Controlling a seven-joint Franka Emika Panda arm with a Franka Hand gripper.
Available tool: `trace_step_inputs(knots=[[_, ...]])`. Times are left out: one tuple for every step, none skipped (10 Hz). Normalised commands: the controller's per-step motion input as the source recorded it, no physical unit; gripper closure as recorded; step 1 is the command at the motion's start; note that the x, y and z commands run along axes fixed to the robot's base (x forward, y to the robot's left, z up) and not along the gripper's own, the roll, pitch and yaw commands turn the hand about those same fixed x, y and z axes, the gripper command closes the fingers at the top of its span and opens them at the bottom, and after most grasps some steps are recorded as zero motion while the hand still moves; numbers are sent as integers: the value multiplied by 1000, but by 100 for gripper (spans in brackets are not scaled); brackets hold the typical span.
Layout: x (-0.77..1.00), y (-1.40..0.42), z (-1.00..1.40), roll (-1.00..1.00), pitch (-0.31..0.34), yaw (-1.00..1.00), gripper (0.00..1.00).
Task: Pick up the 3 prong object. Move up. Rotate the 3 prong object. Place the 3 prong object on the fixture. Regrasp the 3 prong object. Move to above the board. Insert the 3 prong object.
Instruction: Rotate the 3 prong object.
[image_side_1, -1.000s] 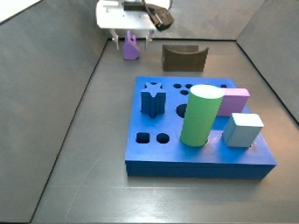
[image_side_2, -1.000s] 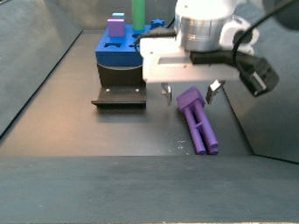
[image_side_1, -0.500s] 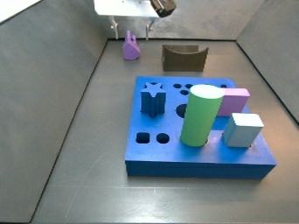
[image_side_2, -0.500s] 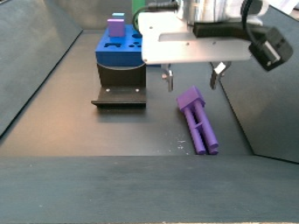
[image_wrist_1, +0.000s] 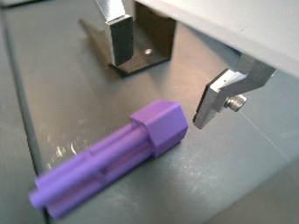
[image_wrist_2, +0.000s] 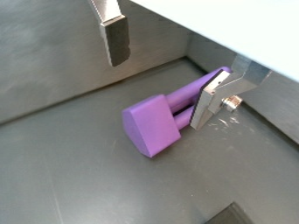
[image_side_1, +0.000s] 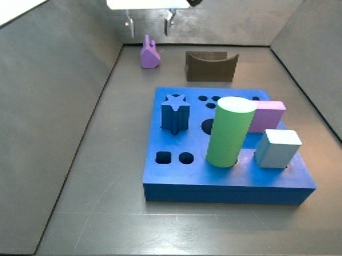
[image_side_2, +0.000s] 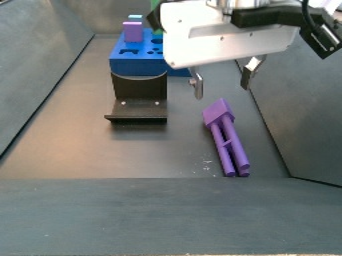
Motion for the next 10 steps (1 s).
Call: trace_step_inputs(knots=[[37, 10, -173, 5, -1, 1000, 0], [30, 9, -82, 7, -2, 1000, 0], [26, 7, -63, 8, -2, 1000, 0], [25, 7, -57, 8, -2, 1000, 0], [26, 7, -55, 8, -2, 1000, 0], [30, 9, -47, 9, -2, 1000, 0], [31, 9, -44, 9, -3, 1000, 0], [30, 10, -40, 10, -3, 1000, 0], [28, 9, -38, 10, -3, 1000, 0], [28, 9, -37, 11, -3, 1000, 0]])
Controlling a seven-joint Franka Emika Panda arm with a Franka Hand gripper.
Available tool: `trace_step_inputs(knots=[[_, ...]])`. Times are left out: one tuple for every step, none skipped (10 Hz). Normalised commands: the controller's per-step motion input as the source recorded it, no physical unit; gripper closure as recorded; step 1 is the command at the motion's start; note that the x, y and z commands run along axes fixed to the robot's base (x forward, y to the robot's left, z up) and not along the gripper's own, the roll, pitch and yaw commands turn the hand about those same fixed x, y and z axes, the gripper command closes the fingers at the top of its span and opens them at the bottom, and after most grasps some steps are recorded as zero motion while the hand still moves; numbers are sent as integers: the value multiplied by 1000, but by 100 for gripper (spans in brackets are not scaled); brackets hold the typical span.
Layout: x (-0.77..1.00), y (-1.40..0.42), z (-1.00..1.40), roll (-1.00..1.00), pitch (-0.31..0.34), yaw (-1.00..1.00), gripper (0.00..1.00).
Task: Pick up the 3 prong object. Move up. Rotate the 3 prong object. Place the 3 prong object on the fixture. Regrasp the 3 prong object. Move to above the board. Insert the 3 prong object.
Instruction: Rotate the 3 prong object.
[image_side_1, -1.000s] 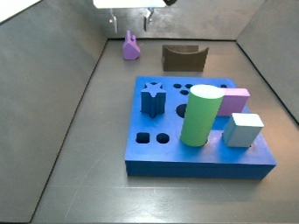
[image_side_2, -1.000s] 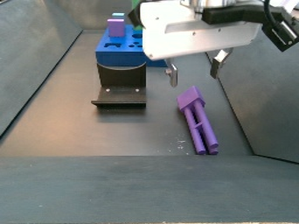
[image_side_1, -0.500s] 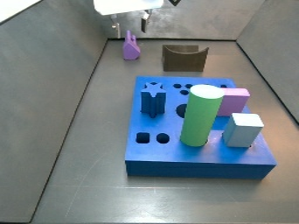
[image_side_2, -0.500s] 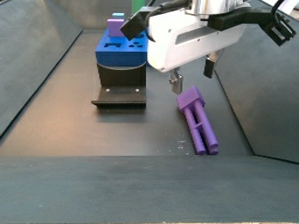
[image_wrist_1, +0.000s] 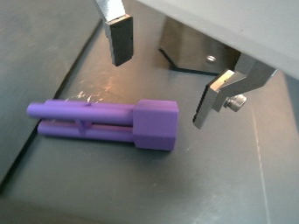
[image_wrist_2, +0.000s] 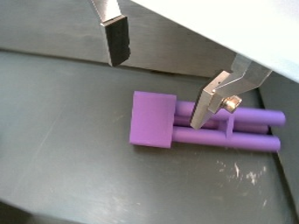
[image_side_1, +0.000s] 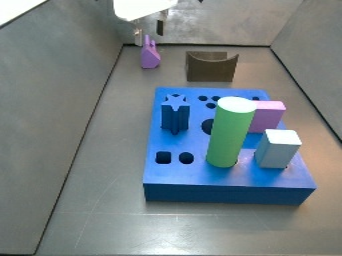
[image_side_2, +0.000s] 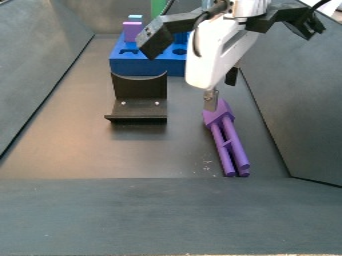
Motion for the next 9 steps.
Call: trace_step_inputs(knots=[[28, 8, -36, 11, -3, 1000, 0], [28, 8, -36, 11, -3, 1000, 0], [28, 8, -35, 12, -3, 1000, 0], [28, 8, -35, 12, -4, 1000, 0], [28, 8, -35, 13, -4, 1000, 0], [28, 8, -34, 13, -4, 1000, 0], [28, 8, -34, 14, -4, 1000, 0], [28, 8, -34, 14, -4, 1000, 0], [28, 7, -34, 15, -5, 1000, 0]])
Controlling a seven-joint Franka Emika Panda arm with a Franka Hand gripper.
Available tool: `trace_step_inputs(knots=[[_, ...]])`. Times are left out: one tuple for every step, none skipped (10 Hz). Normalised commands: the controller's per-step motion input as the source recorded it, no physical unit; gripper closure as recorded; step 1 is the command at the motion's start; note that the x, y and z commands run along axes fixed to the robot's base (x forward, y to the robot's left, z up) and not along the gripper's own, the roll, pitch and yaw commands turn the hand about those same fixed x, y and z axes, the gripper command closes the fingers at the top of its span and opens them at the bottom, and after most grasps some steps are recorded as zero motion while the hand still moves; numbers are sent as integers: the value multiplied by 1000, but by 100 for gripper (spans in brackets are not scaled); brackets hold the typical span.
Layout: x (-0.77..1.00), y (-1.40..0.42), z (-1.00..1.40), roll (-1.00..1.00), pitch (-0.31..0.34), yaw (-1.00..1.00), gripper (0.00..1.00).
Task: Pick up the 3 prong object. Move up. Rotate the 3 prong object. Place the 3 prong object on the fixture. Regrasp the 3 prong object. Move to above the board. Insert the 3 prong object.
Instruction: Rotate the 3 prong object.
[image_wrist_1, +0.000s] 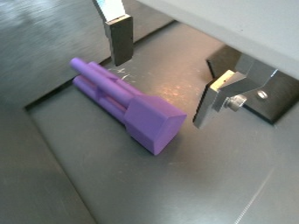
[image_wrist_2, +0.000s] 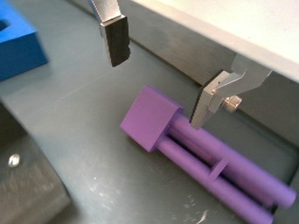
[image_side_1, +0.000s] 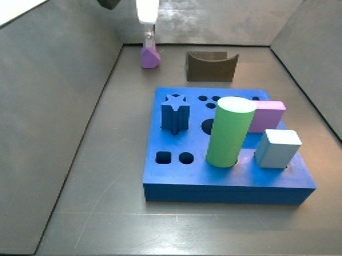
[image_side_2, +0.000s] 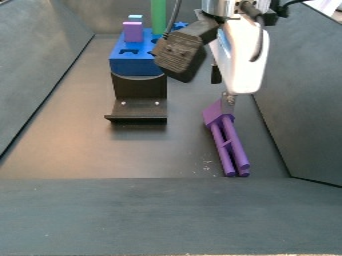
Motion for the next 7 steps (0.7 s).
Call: trace_step_inputs(knots=[[28, 7, -34, 16, -5, 1000, 0], [28, 7, -34, 16, -5, 1000, 0], [28, 7, -34, 17, -5, 1000, 0], [28, 7, -34, 18, -6, 1000, 0], [28, 7, -34, 19, -6, 1000, 0], [28, 7, -34, 20, -6, 1000, 0], [28, 7, -34, 22, -7, 1000, 0]])
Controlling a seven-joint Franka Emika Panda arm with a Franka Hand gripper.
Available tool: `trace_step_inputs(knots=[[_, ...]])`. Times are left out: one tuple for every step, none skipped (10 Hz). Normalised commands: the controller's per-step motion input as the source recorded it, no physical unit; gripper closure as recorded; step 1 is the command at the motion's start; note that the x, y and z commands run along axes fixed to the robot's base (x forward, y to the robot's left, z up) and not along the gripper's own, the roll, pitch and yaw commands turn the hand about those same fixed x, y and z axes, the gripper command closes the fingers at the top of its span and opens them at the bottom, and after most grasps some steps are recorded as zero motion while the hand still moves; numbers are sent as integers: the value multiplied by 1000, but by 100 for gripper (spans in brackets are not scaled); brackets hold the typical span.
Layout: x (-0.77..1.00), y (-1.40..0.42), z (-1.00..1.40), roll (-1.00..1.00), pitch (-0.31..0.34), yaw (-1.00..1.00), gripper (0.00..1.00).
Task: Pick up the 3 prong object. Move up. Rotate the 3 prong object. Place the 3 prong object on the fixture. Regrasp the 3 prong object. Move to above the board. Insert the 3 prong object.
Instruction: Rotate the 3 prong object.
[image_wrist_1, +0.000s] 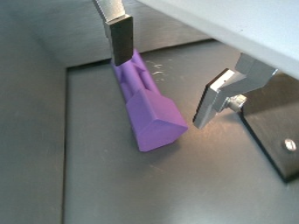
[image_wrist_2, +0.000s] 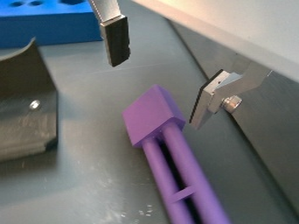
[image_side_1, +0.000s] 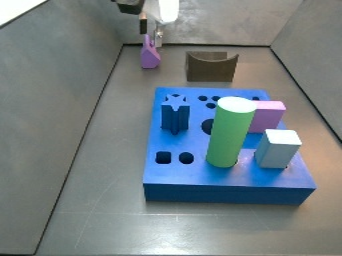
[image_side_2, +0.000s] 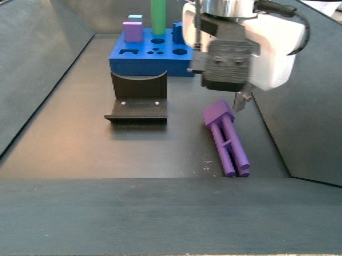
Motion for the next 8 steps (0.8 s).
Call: trace_step_inputs(knots=[[28, 7, -34, 23, -7, 1000, 0], [28, 7, -33, 25, -8, 1000, 0], [28, 7, -33, 27, -8, 1000, 0], [28, 7, -33, 30, -9, 1000, 0], [28, 7, -33, 33, -10, 1000, 0], [28, 7, -33, 37, -11, 1000, 0], [28, 6, -33, 40, -12, 1000, 0], [28, 6, -33, 49, -15, 1000, 0]])
